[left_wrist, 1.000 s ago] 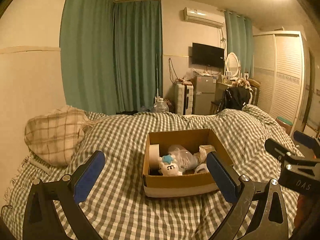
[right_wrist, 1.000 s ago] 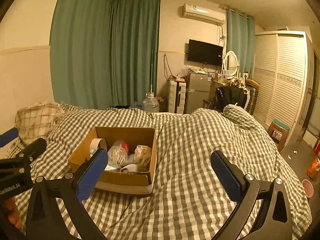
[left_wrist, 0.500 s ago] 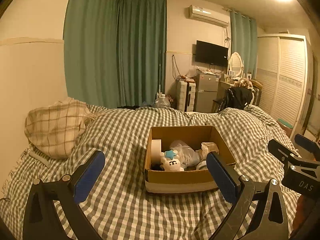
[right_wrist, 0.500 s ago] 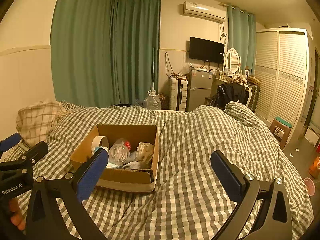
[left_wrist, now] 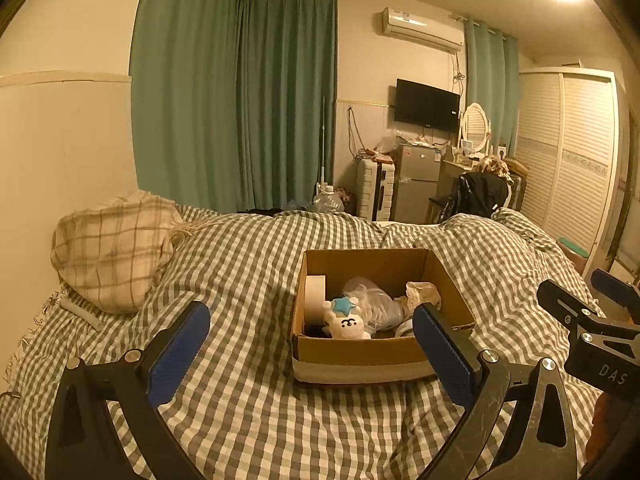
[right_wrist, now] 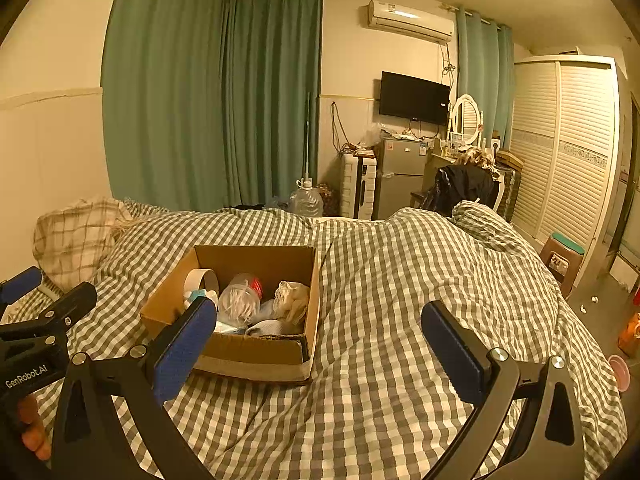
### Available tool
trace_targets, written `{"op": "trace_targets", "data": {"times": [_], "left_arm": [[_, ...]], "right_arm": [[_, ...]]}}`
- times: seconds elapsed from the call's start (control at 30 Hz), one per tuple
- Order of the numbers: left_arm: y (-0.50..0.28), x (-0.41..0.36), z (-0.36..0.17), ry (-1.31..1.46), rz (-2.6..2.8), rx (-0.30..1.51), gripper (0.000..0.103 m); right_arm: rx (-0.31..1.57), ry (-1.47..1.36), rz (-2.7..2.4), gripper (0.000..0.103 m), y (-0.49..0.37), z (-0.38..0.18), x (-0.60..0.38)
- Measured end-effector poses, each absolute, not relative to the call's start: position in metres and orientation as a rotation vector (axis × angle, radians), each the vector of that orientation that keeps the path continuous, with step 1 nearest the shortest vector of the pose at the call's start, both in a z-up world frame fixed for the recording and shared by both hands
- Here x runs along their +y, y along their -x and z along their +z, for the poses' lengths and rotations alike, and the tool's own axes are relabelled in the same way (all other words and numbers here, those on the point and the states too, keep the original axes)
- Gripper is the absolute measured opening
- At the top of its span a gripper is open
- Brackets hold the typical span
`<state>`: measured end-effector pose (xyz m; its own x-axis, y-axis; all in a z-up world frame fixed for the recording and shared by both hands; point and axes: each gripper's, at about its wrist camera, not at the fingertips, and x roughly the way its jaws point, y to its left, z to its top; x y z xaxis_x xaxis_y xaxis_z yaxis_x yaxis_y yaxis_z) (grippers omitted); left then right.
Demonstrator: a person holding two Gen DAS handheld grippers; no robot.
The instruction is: Organize objects
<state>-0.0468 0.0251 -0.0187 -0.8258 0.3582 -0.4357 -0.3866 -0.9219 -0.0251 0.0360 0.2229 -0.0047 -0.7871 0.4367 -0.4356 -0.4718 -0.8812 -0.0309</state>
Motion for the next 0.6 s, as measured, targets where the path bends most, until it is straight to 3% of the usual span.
{"op": "trace_targets", "data": {"times": [0.6], "left_arm": [[0.0474, 0.0244, -0.0171, 0.629, 2.662, 0.083, 0.103]], "right_arm": [[0.103, 0.619, 2.576, 0.103, -0.0353, -0.0069, 0.2238]]}}
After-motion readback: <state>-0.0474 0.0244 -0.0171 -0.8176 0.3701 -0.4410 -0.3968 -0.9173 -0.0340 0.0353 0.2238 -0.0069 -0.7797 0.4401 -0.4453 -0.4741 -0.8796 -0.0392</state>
